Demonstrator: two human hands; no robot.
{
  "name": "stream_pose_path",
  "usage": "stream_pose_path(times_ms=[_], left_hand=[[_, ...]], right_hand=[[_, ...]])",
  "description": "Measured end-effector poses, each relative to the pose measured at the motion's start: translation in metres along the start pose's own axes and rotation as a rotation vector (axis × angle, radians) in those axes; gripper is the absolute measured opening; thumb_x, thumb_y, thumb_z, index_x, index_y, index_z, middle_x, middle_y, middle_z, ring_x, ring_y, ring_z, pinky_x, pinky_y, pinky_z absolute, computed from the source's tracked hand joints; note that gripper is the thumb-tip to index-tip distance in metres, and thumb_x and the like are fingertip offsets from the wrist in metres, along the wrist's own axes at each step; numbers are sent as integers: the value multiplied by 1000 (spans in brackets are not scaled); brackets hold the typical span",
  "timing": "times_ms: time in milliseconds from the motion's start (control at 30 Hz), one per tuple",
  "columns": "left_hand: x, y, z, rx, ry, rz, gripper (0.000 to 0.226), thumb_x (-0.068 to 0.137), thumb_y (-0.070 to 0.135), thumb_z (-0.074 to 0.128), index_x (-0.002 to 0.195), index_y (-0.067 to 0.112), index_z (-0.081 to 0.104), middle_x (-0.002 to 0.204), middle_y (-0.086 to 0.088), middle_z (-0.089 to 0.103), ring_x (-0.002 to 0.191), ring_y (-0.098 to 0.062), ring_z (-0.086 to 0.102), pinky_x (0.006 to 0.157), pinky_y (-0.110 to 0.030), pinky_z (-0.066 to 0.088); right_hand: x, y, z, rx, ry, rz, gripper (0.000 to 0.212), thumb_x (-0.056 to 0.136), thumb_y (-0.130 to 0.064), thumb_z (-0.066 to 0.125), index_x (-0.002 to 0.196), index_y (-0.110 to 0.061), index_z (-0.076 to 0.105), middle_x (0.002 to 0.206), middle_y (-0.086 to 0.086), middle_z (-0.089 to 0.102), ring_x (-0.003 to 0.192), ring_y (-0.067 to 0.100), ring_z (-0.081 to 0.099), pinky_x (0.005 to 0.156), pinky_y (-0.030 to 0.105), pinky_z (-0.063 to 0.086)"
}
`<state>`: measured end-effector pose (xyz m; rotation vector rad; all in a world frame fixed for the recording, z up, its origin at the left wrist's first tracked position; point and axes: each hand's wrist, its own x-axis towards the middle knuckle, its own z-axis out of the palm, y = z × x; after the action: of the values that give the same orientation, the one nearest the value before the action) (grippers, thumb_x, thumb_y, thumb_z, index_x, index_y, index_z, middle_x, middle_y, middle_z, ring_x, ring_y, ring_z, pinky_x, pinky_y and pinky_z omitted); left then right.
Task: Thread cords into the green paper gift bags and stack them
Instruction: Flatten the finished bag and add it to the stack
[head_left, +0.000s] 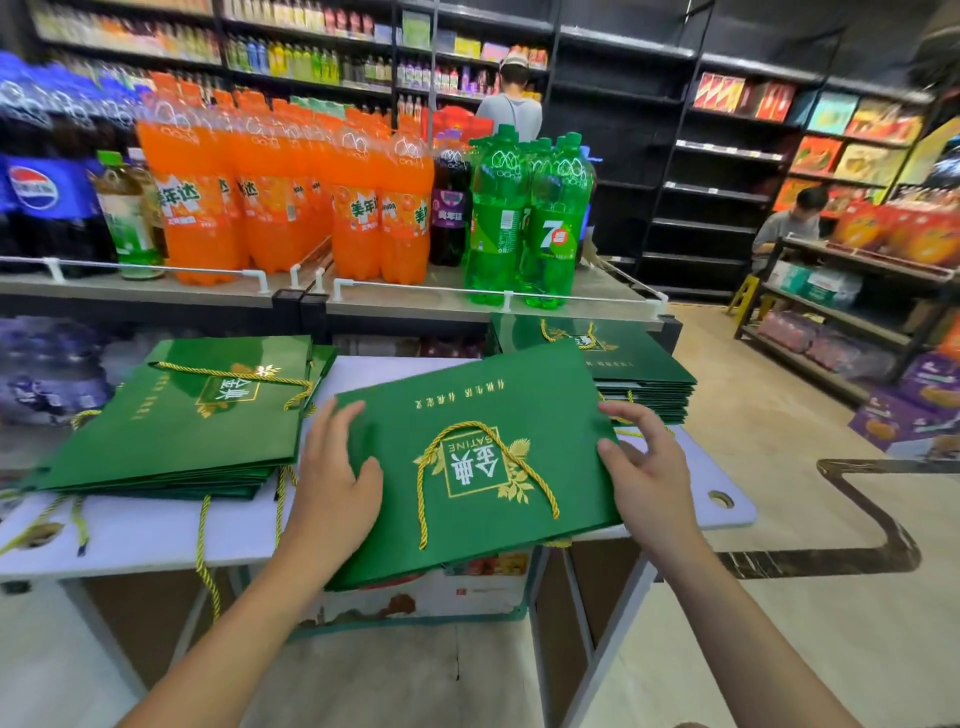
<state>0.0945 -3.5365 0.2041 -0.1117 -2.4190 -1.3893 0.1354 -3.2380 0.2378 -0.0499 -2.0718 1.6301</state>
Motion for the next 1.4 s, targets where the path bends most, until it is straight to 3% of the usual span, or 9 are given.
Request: stream_pose_path(times_ms=[100,167,300,433,567,767,867,1100,1400], left_hand=[[12,18,-3,-276,50,-171,61,102,11,54,156,28,31,157,7,35,132,-10,48,108,-37,41],[25,31,-2,-461,-4,-236,43,106,13,50,146,26,45,141,7,54,107,-2,60,87,-28,48],[62,62,8,-534,-64,-132,30,108,9,47,125,28,61,118,10,71,107,-8,69,78,-18,54],[112,100,29,-473,-84,-38,28,108,11,49,130,26,59,112,15,70,100,-5,68,77,-18,54],[165,125,66,-355,-98,-16,28,106,17,54,134,19,60,119,6,70,101,-10,69,78,-24,57],[217,117,130,-207,-120,-75,58,91,52,62,138,19,59,126,3,70,109,-19,68,97,-45,57],[226,97,160,-110,-133,-92,42,93,48,60,127,23,66,113,2,73,103,-23,69,96,-47,56],[205,85,188,83,-153,-125,35,91,48,54,114,25,68,109,-13,68,83,-28,65,68,-35,47],[205,72,187,143,-179,-141,37,74,56,44,89,31,66,108,-5,68,95,-27,64,84,-47,57]], right_hand=[[17,-20,-7,-5,47,-157,41,101,3,55,115,-33,67,138,-6,62,114,22,69,93,46,59],[36,-34,-11,65,93,-173,37,101,4,55,113,-28,67,134,-5,63,104,16,72,83,36,62],[87,-54,-23,62,218,-164,21,98,0,60,113,-14,67,105,-8,63,84,-3,66,70,17,53],[153,-48,-46,44,220,-49,21,99,-9,63,119,-14,67,111,0,70,94,16,69,70,19,56],[216,-38,-72,17,209,47,33,98,-10,66,131,-14,65,123,2,69,111,20,67,96,35,56],[259,-9,-96,-105,154,98,47,96,-10,69,142,-11,58,129,2,63,106,17,63,83,25,51],[267,18,-101,-157,116,134,50,94,-8,72,142,-8,58,135,8,64,106,20,63,75,21,50],[263,77,-105,-347,62,198,56,90,-26,78,142,-19,59,137,9,63,119,26,63,106,48,51],[248,79,-99,-588,57,132,41,99,-32,64,137,-15,65,139,6,63,126,28,58,103,39,46]])
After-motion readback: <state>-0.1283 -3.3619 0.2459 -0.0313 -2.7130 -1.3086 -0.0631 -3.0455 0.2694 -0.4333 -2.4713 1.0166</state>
